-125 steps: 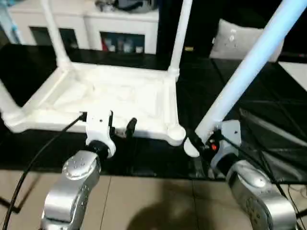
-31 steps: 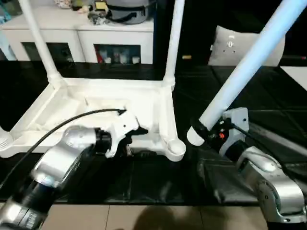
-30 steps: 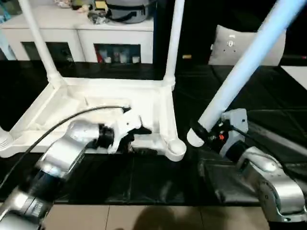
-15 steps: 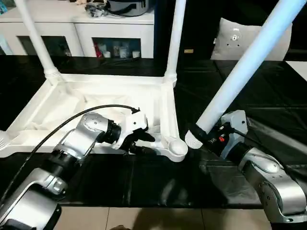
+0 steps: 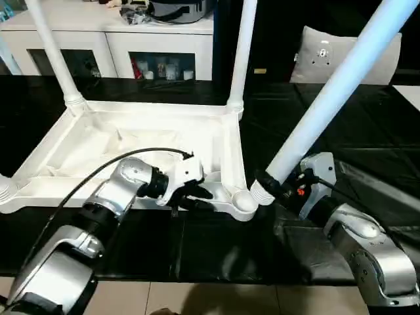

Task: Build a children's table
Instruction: Insert table leg to table base

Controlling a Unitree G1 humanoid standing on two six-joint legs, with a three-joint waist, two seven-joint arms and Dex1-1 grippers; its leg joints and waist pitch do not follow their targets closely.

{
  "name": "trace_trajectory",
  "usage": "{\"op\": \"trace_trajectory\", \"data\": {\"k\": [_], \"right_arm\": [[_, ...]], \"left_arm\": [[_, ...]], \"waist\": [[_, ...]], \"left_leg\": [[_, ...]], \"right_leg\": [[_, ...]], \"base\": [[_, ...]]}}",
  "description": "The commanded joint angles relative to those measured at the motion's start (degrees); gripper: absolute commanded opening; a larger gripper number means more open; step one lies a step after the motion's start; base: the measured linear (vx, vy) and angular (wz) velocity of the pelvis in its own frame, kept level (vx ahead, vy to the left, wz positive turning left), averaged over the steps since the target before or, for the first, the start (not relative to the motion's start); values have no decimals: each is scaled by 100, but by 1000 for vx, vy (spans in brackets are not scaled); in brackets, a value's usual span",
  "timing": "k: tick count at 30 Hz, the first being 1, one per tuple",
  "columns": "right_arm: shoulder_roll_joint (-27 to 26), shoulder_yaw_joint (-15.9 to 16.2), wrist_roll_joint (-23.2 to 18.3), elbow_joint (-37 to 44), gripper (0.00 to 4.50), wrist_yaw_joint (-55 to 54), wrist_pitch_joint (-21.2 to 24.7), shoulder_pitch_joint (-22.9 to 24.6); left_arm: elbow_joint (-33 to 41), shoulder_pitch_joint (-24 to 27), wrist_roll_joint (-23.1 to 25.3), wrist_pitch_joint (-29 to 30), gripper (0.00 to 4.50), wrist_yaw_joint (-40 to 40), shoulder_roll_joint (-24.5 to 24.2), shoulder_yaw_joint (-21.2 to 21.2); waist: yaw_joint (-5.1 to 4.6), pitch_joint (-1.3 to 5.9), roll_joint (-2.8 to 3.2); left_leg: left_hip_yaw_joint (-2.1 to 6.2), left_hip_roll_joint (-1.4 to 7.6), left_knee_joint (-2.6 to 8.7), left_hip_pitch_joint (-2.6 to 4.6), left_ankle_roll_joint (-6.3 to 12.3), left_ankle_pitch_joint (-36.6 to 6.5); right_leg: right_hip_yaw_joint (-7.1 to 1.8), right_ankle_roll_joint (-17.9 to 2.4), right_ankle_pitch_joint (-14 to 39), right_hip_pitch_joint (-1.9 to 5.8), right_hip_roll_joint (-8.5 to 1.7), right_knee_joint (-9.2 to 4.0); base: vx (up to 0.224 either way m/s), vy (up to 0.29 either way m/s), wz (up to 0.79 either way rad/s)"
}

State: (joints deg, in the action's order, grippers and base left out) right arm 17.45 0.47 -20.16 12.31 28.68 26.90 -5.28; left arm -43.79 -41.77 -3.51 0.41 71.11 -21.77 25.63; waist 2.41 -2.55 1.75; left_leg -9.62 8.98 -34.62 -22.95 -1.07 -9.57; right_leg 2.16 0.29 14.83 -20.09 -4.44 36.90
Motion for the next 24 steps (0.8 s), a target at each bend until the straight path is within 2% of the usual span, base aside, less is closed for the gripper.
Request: {"op": "trace_trajectory", "data": {"k": [1,3,6,9,10,12,13,18,22,23,24], "right_arm": [[29,-15,-54,164,188,22,39,14],[38,-16,-68,193,188,28,49,34],[53,-9,-78,222,188,50,57,59],[55,-11,-93,230,188,65,64,66],[68,-8,-99,235,188,83,69,66],[78,1,-100,242,188,95,81,53],[82,5,-107,252,188,99,94,43],[90,34,-128,291,188,120,150,-14],[134,154,-179,355,188,192,386,-140],[134,154,-179,355,188,192,386,-140],[182,229,-154,365,188,235,457,-179]], "left_arm": [[-111,-187,64,-88,104,75,23,-103],[-227,-229,93,-152,75,131,48,-102],[-320,-256,142,-204,62,192,45,-78],[-434,-296,173,-262,25,247,59,-89],[-499,-325,193,-303,25,280,53,-94],[-566,-350,211,-348,8,309,36,-102],[-589,-356,218,-367,8,323,24,-104],[-682,-332,263,-465,8,350,6,-163],[-534,-154,296,-425,0,287,-51,-174],[-534,-154,296,-425,0,287,-51,-174],[-447,-98,279,-380,0,283,-50,-209]], "waist": [[15,339,-13],[14,332,-19],[9,325,-27],[9,320,-28],[4,322,-46],[2,320,-36],[-2,326,-18],[-20,336,-3],[-25,320,-16],[-31,312,-8],[-27,313,26]], "left_leg": [[135,397,442,185,106,-1238],[133,395,448,187,96,-1291],[130,402,452,184,81,-1327],[130,402,455,187,87,-1343],[129,406,457,183,82,-1337],[130,408,460,183,92,-1320],[130,409,463,185,95,-1291],[130,411,457,182,174,-1180],[127,413,464,185,165,-1291],[130,423,475,190,127,-1364],[134,426,474,198,103,-1395]], "right_leg": [[-225,-1489,-14,128,-438,-472],[-229,-1498,65,124,-444,-484],[-236,-1484,175,122,-449,-498],[-237,-1463,261,115,-452,-505],[-239,-1468,246,118,-452,-504],[-238,-1466,231,115,-451,-506],[-236,-1472,157,117,-450,-500],[-229,-1559,-213,130,-449,-476],[-232,-1578,-12,132,-457,-495],[-233,-1568,127,127,-455,-506],[-237,-1566,159,118,-462,-505]], "base": [[0,0,0],[0,0,0],[0,0,0],[0,0,0],[0,0,0],[0,0,0],[0,0,0],[0,0,0],[0,0,0],[0,0,0],[0,0,0]]}}
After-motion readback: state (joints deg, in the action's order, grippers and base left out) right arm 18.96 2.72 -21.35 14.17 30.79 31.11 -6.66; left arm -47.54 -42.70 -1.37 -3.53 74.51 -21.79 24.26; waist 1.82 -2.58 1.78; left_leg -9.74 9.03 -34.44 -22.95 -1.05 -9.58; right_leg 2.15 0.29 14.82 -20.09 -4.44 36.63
